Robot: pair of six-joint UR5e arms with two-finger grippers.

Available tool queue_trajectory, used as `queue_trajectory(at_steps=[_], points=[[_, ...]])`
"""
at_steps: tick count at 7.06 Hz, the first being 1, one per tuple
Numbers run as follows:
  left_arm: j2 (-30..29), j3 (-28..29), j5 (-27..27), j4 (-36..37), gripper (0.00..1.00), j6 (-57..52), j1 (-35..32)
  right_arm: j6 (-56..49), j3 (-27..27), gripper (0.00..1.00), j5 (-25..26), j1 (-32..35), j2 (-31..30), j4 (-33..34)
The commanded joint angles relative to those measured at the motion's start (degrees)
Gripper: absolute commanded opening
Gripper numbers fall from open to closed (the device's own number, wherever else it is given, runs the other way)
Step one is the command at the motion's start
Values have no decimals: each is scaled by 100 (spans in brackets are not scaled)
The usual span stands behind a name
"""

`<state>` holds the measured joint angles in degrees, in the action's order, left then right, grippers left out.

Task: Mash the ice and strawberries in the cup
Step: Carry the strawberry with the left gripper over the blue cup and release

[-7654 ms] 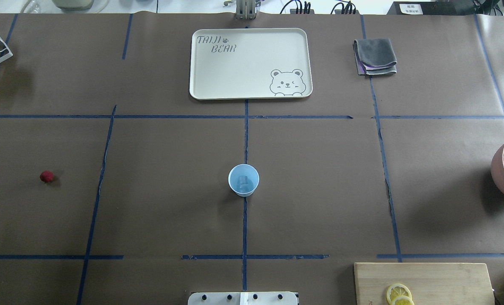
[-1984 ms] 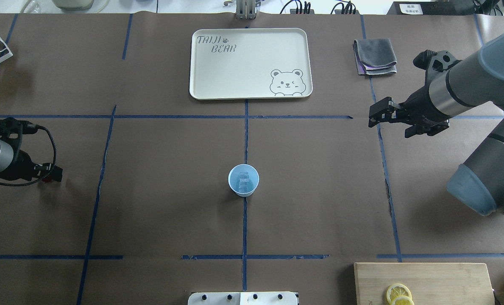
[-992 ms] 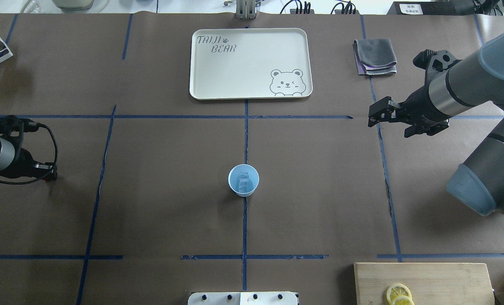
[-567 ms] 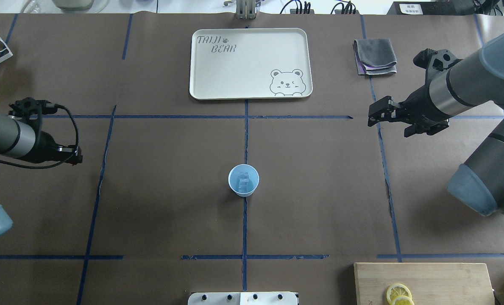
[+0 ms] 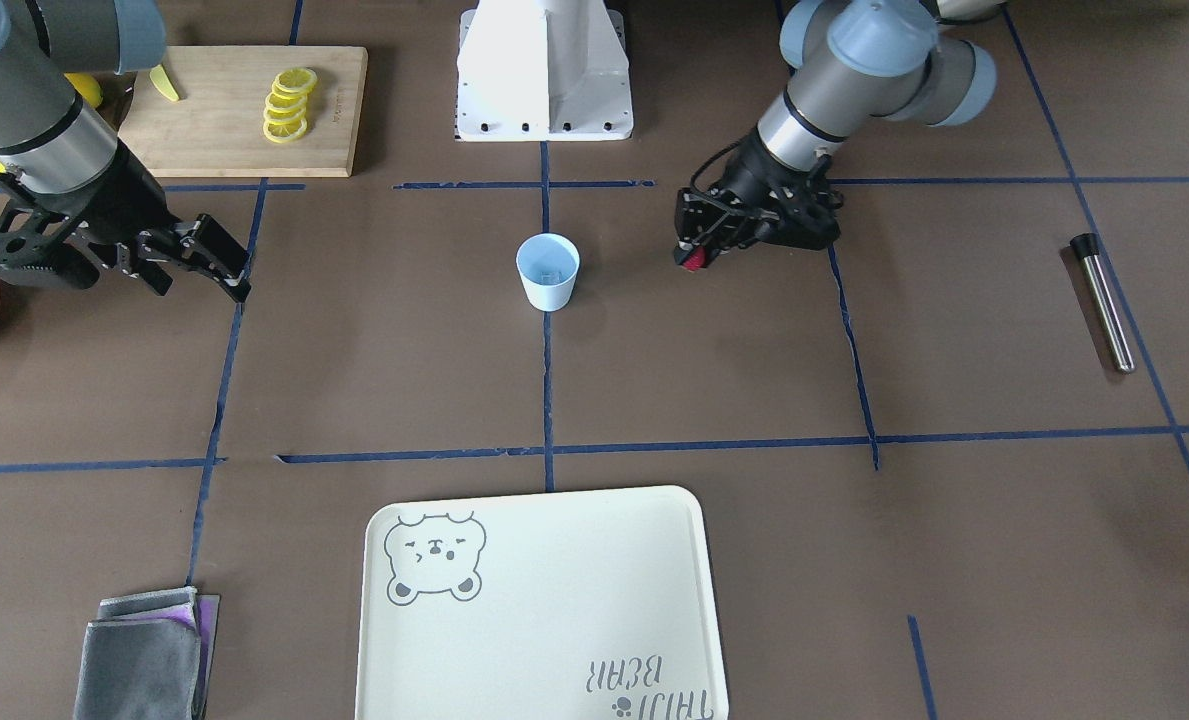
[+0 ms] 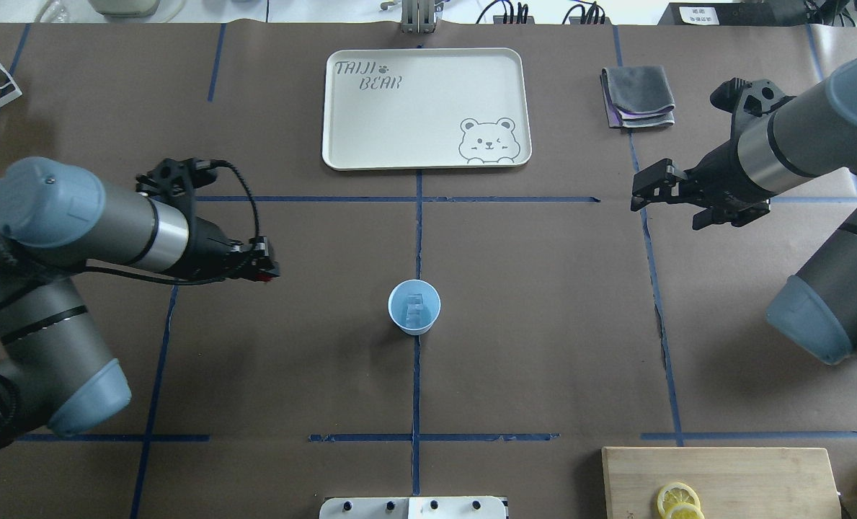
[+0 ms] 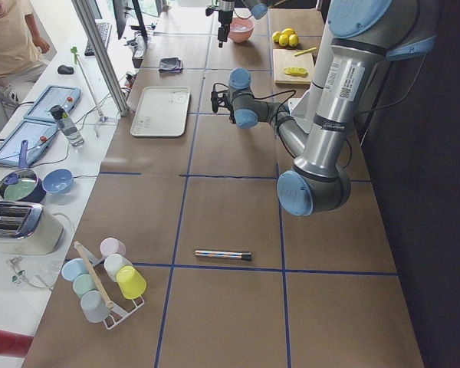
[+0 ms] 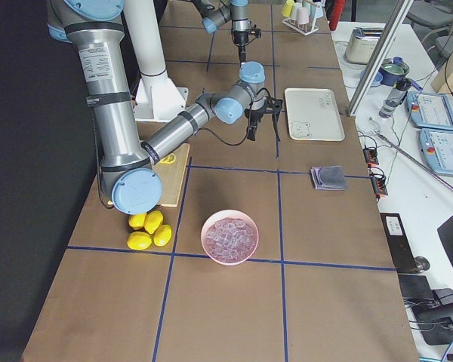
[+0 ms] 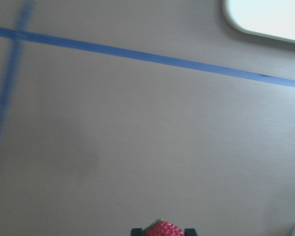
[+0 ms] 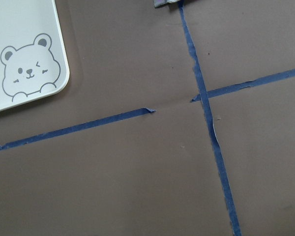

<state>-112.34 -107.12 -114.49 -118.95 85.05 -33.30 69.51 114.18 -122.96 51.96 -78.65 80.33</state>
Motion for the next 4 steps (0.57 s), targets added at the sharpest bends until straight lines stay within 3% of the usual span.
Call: queue_trajectory(at_steps=[1,4], points=[[-646,129,599,161,2,266,549,-104,-9,99,-26,200,-63,0],[-1070,647,1069,144,8,222,895,-113,-1,99,-53,245,-98,9]])
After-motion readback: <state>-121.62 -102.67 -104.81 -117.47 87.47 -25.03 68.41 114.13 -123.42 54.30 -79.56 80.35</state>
